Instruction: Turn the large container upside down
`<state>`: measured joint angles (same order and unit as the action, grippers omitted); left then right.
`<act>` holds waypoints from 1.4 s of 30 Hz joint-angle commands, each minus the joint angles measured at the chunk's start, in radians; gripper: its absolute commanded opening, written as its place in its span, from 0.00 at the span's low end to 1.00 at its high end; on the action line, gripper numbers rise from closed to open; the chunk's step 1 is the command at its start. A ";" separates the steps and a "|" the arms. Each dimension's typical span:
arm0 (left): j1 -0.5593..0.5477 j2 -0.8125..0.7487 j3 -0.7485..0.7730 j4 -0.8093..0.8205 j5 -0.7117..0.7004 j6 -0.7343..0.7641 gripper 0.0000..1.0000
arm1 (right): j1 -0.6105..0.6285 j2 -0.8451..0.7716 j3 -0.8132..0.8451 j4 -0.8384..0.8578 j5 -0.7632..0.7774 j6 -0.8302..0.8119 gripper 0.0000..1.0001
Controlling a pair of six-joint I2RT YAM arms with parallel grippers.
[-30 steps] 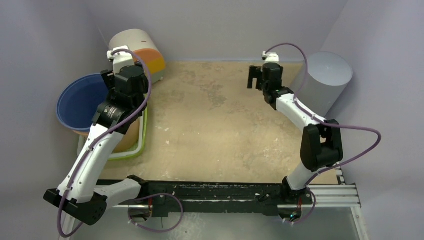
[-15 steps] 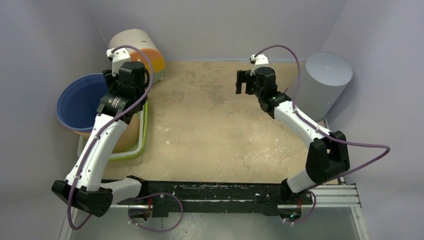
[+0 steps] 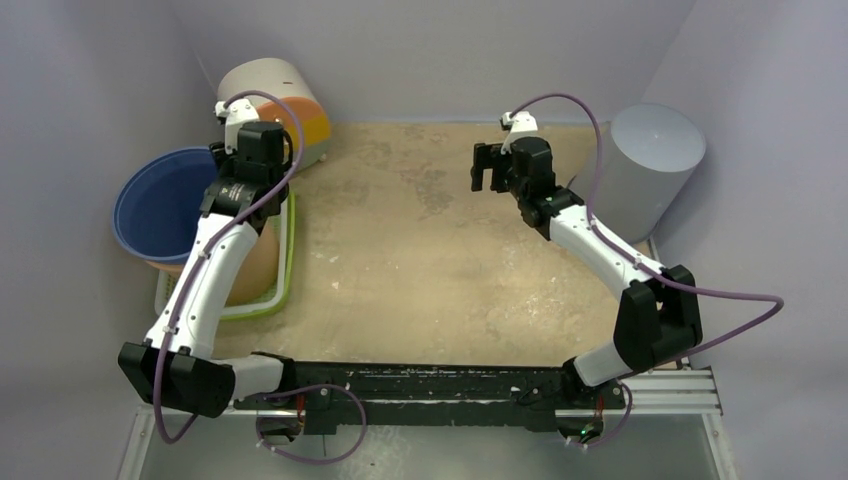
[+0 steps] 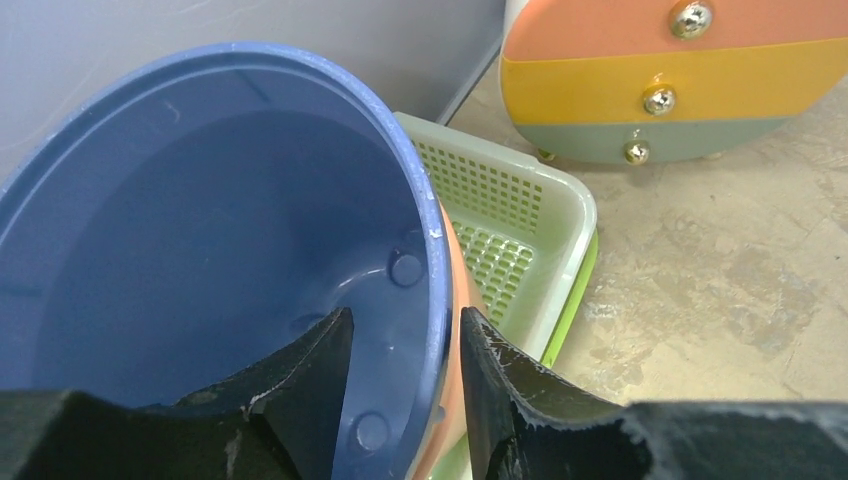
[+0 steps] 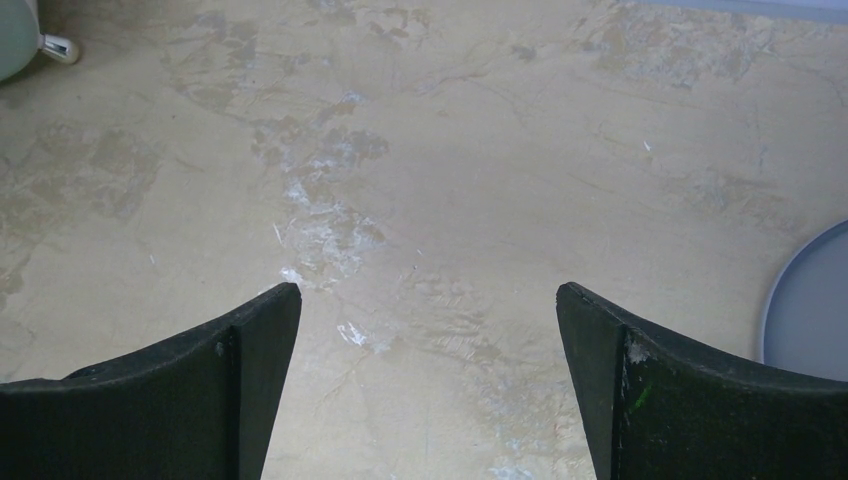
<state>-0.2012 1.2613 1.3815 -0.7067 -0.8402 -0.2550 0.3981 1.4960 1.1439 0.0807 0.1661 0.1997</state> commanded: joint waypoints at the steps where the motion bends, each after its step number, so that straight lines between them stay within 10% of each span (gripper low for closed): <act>1: 0.026 0.006 -0.017 0.047 0.046 -0.027 0.39 | -0.002 -0.039 -0.004 0.029 0.018 0.017 1.00; 9: 0.028 0.005 0.011 0.010 0.041 -0.039 0.00 | -0.001 -0.057 -0.021 0.019 0.019 0.036 1.00; 23: 0.014 0.043 0.541 -0.253 0.012 0.026 0.00 | -0.001 -0.024 -0.018 0.029 0.015 0.045 1.00; 42: -0.141 0.188 0.485 -0.335 -0.353 0.016 0.00 | -0.001 0.027 0.002 0.036 0.011 0.046 1.00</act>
<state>-0.2771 1.4590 1.8072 -1.0840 -1.0313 -0.2901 0.3981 1.5242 1.1213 0.0868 0.1665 0.2359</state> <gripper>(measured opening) 0.046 0.998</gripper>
